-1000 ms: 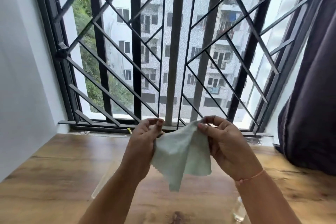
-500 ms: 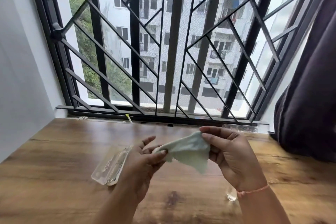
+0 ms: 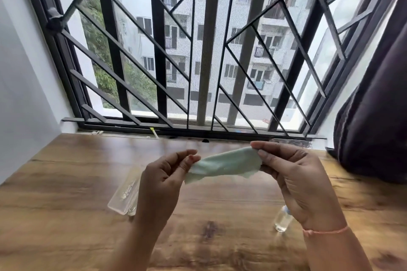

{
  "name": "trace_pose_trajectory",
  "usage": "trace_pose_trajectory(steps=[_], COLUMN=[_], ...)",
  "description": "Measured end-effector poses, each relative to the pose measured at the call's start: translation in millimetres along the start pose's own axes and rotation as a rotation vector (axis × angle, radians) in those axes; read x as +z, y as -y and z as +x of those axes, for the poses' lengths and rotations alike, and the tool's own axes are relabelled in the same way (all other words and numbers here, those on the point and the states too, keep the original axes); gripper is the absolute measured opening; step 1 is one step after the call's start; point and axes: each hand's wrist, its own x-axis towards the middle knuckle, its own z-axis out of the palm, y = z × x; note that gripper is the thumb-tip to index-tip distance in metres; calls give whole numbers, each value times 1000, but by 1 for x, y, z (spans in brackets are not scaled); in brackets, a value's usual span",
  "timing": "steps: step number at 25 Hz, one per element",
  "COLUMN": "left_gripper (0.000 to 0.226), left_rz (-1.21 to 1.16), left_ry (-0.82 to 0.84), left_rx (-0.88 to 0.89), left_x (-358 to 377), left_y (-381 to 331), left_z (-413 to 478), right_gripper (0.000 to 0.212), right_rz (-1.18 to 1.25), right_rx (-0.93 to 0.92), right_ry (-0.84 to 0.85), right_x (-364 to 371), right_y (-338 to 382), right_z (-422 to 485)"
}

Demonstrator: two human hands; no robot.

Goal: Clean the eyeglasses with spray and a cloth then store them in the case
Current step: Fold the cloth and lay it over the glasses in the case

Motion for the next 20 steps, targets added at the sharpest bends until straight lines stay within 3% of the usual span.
trace_pose_trajectory(steps=[4, 9, 11, 14, 20], left_gripper=[24, 17, 16, 21, 32], left_rz=[88, -85, -76, -81, 179], left_ry=[-70, -145, -150, -108, -117], left_rx=[146, -36, -48, -41, 90], left_x=[2, 0, -1, -2, 3], left_y=[-7, -7, -10, -15, -11], left_z=[0, 3, 4, 4, 0], right_gripper=[14, 13, 33, 45, 29], right_rz=[15, 89, 76, 1, -348], right_rx=[7, 121, 139, 126, 26], right_ry=[-29, -12, 20, 27, -35], right_x=[-1, 1, -2, -5, -9], right_y=[-1, -8, -9, -9, -13], right_z=[-1, -3, -4, -6, -6])
